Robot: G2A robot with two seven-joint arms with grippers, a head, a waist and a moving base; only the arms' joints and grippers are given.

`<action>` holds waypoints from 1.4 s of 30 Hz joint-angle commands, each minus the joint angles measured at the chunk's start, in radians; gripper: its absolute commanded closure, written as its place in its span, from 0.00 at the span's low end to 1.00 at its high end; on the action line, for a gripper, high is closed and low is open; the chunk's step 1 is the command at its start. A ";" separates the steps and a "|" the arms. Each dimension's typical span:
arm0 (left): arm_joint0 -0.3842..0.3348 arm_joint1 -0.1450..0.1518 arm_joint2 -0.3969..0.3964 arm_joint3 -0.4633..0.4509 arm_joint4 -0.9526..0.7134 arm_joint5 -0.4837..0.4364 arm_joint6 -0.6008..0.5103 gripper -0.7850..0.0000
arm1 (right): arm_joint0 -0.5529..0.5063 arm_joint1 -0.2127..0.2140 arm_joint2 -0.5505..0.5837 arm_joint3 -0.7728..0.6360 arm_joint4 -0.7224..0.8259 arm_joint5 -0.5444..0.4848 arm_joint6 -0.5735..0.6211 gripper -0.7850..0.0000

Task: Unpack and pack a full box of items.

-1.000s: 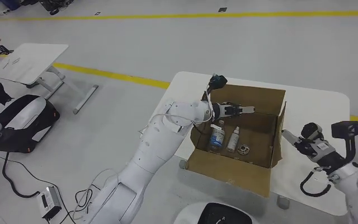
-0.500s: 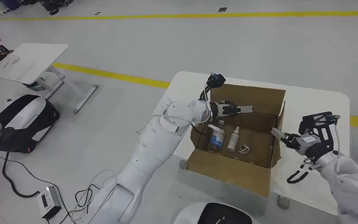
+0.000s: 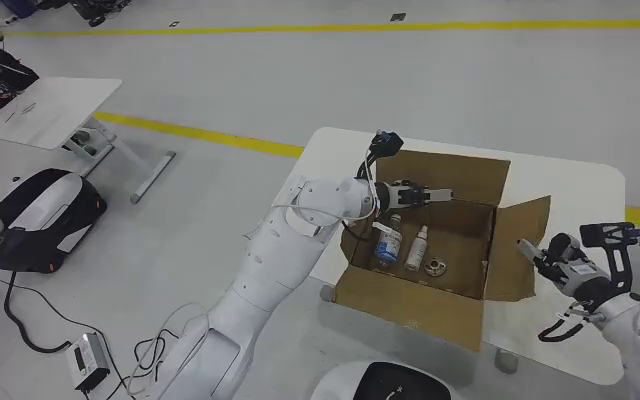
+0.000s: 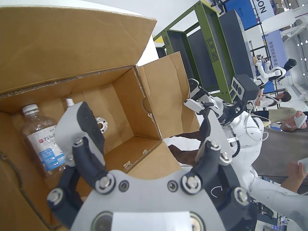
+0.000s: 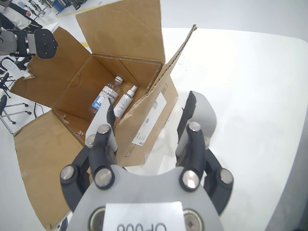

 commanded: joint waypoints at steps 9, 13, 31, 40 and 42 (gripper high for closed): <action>0.000 0.000 0.000 0.000 0.000 0.000 0.000 0.00 | -0.016 -0.002 0.024 0.122 0.205 -0.056 -0.026 1.00; 0.000 0.000 0.000 0.000 0.000 0.000 0.000 0.00 | -0.009 -0.002 0.019 0.157 0.236 -0.066 -0.034 1.00; 0.012 0.002 0.030 -0.005 0.057 0.021 -0.009 0.00 | -0.065 0.009 0.129 0.078 0.176 -0.134 -0.242 0.00; -0.034 -0.008 0.188 0.056 0.277 0.145 -0.041 0.00 | -0.145 0.011 0.189 -0.005 0.078 -0.161 -0.391 0.00; -0.049 -0.012 0.221 0.081 0.320 0.170 -0.048 0.00 | -0.153 0.012 0.188 -0.012 0.054 -0.169 -0.403 0.00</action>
